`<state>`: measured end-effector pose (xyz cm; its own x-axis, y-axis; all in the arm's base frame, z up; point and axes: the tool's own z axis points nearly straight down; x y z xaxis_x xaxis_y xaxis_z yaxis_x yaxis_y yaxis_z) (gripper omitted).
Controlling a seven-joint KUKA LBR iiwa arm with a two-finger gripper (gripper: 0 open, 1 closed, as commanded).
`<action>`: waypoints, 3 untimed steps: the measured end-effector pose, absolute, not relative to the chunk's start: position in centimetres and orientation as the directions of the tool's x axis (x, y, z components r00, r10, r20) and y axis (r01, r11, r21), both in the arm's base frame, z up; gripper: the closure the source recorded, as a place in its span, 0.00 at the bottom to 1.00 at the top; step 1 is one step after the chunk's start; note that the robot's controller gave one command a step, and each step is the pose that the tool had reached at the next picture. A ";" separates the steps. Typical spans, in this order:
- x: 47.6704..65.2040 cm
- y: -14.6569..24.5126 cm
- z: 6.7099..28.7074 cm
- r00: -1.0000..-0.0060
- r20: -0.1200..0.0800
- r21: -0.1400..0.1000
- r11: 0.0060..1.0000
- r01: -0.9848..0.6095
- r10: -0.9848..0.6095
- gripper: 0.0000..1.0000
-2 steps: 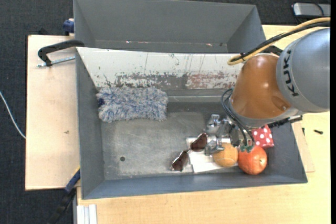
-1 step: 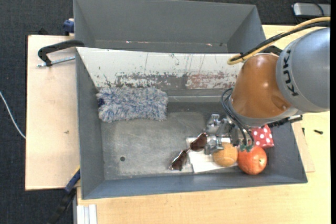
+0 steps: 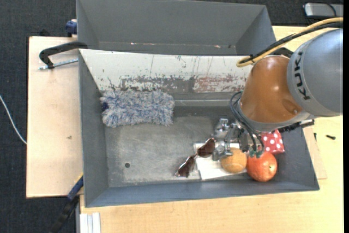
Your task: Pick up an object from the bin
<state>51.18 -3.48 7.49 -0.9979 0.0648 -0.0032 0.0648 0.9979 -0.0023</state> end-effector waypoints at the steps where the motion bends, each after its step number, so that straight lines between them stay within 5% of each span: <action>1: 51.2 -3.5 7.9 -0.998 -0.004 -0.002 0.998 0.064 0.064 1.00; 3: 51.2 -3.4 8.9 -0.998 -0.006 -0.001 0.998 0.063 0.063 1.00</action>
Offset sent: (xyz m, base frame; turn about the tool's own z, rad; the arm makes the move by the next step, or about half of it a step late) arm 0.0000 -0.0002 0.0077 0.0000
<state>51.25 -3.43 8.94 -0.9980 0.0630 -0.0063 0.0630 0.9980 -0.0006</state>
